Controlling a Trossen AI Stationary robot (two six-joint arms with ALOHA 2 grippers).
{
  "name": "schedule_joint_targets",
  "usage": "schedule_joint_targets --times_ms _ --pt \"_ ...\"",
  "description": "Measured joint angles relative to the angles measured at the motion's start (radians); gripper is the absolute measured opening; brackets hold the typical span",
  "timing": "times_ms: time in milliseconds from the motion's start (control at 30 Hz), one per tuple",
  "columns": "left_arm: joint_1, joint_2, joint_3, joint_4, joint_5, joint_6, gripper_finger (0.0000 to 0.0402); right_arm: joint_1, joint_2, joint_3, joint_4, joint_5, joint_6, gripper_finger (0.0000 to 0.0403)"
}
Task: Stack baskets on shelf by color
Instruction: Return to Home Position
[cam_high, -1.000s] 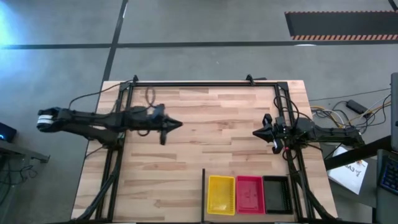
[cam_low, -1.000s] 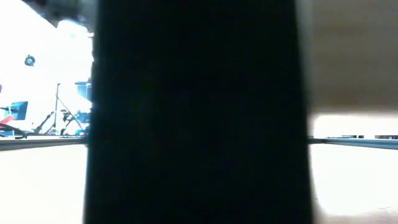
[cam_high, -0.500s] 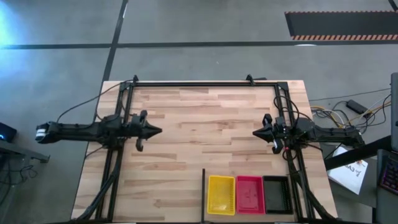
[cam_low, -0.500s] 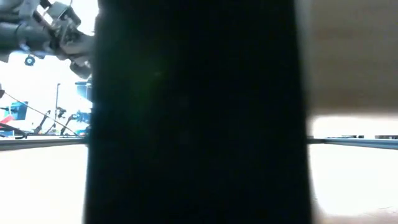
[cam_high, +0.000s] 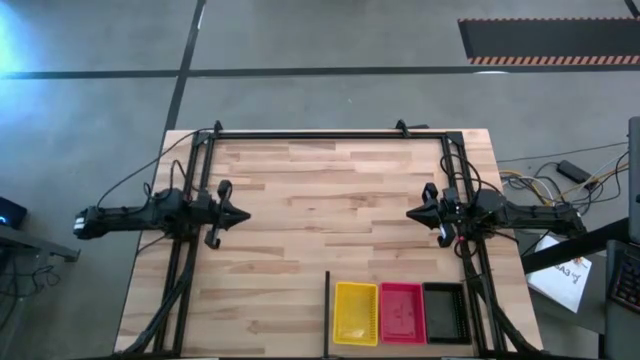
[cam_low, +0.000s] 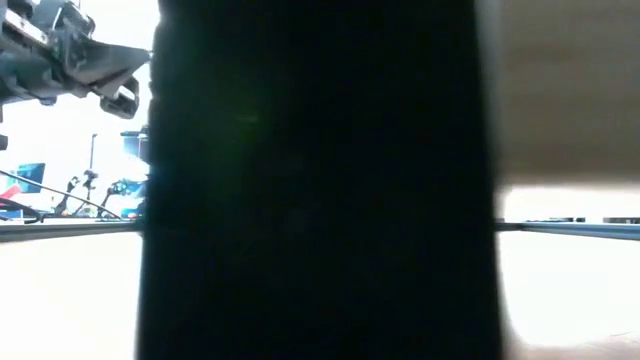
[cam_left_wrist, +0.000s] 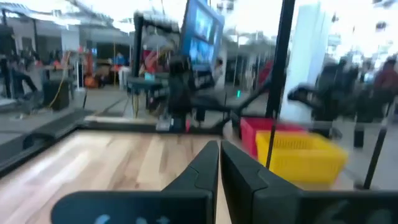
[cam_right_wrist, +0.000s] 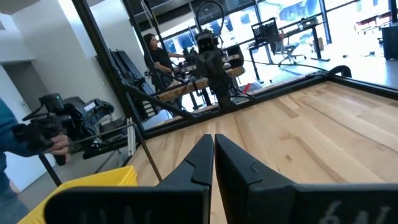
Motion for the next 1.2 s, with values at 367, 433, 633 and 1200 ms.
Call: schedule_joint_targets --times_ms 367,433,633,1200 --pt "0.000 -0.008 -0.001 -0.087 -0.013 0.039 0.0001 0.000 0.001 0.000 0.000 0.000 0.000 0.0009" --pt "0.001 -0.002 -0.001 -0.089 -0.013 0.039 0.0001 0.000 0.001 0.000 0.000 0.000 0.000 0.0009" --pt "0.000 0.012 -0.002 -0.089 -0.013 0.039 0.0001 0.000 0.001 0.000 0.000 0.000 0.000 0.0009" --pt "0.000 0.023 -0.004 -0.087 -0.013 0.039 0.0002 0.000 0.001 0.000 0.000 0.000 0.000 0.0009"
